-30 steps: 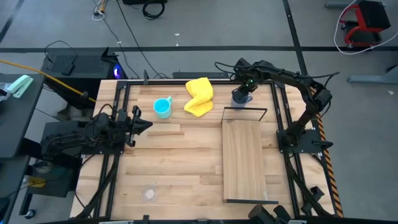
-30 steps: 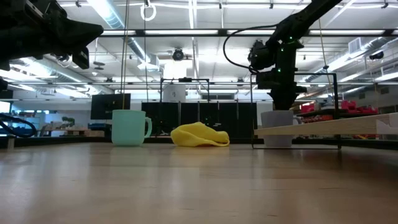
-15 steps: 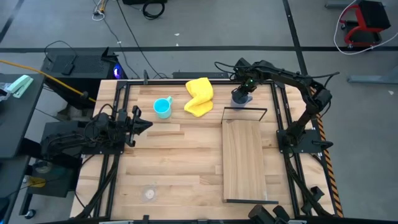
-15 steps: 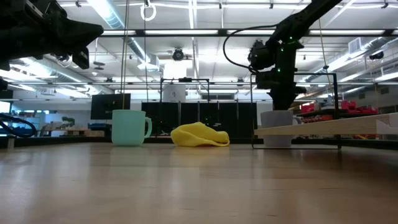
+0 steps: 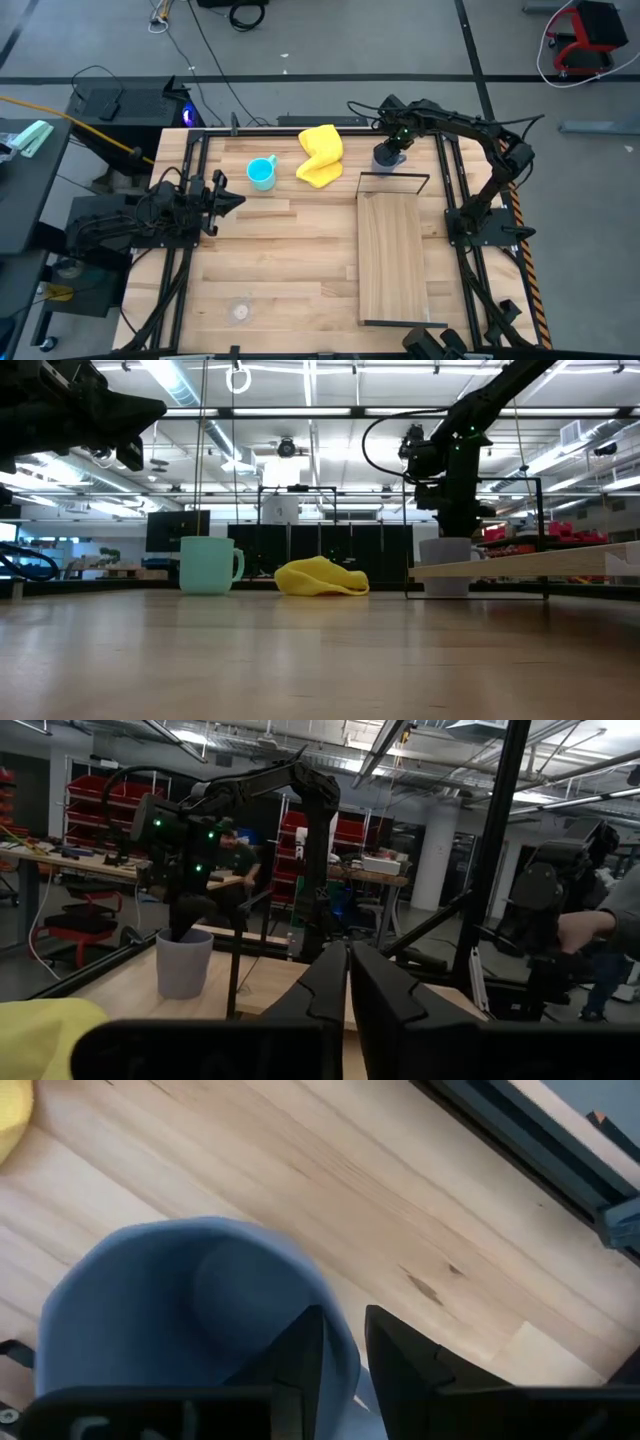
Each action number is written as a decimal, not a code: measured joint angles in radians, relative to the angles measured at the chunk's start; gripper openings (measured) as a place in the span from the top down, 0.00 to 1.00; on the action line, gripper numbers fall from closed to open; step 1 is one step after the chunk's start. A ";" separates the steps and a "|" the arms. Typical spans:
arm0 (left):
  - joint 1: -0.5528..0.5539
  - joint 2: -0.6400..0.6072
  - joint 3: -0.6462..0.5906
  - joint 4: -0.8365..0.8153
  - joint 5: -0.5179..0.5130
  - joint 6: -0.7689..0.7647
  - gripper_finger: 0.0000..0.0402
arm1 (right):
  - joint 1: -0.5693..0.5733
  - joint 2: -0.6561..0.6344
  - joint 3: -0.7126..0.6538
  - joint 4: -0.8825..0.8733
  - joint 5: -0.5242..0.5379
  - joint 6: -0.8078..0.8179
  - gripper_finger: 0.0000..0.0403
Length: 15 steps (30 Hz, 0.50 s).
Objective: Stack small to large cups/mugs on shelf
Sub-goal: Put the violet mug on the shelf
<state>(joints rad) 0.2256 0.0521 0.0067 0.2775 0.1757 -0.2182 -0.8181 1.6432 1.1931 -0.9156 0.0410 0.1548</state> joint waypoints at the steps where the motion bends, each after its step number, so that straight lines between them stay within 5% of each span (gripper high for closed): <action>1: 0.000 0.000 0.000 0.000 0.000 0.001 0.93 | 0.000 0.000 0.000 -0.001 0.000 0.001 0.79; 15: 0.000 0.000 0.000 0.000 0.000 0.004 0.97 | 0.002 -0.004 0.004 0.002 -0.012 0.002 0.96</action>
<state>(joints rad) 0.2258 0.0521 0.0067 0.2775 0.1757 -0.2138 -0.8165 1.6390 1.1973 -0.9137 0.0286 0.1570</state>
